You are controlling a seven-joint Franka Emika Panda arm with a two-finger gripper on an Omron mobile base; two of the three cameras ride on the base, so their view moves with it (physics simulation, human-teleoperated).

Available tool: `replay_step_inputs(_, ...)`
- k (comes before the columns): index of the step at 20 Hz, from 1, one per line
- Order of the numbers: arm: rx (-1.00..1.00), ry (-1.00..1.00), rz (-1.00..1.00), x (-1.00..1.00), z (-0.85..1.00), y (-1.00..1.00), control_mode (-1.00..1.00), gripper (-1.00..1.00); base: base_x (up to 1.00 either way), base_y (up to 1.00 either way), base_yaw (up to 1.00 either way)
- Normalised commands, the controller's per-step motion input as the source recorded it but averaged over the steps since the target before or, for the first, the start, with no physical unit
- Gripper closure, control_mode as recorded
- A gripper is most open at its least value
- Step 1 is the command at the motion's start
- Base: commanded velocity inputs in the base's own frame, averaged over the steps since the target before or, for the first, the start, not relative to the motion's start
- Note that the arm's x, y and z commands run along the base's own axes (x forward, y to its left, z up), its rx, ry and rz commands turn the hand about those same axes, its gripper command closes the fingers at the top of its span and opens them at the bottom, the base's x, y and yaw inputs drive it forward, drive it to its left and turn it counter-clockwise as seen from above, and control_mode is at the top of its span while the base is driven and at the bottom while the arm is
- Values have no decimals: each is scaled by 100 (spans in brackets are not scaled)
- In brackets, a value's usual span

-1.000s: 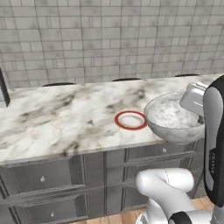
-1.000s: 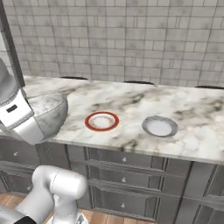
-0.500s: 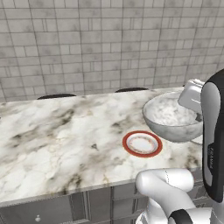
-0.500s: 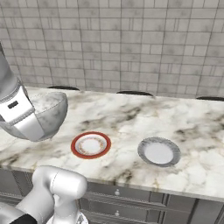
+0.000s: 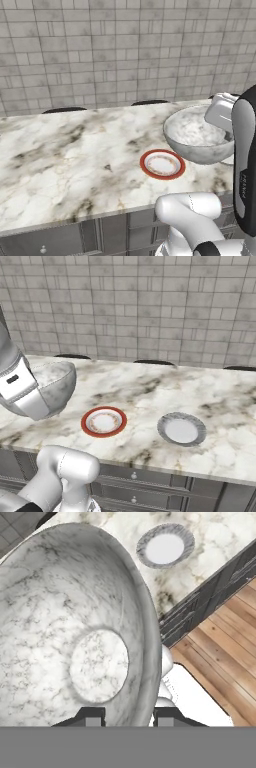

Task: Move the bowls from the cabinet to the plates on the dining table.

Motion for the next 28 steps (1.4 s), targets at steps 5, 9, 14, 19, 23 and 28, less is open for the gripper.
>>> replay_step_inputs(5, 0, 0, 0, 0, 0, 0, 100, 100, 0, 0, 0)
replay_step_inputs(9, 0, 0, 0, 0, 0, 0, -100, 100, 0, 0, 0)
replay_step_inputs(14, 1, 5, 0, 0, -29, 0, -100, 100, 0, 0, 0)
replay_step_inputs(19, 7, 4, 1, 0, -39, -5, -100, 100, 0, 0, 0)
replay_step_inputs(23, 1, 8, 6, 4, -7, -9, -100, 100, 0, 0, 0)
replay_step_inputs(28, 0, 10, 2, 20, 2, 0, -100, 100, 0, 0, 0)
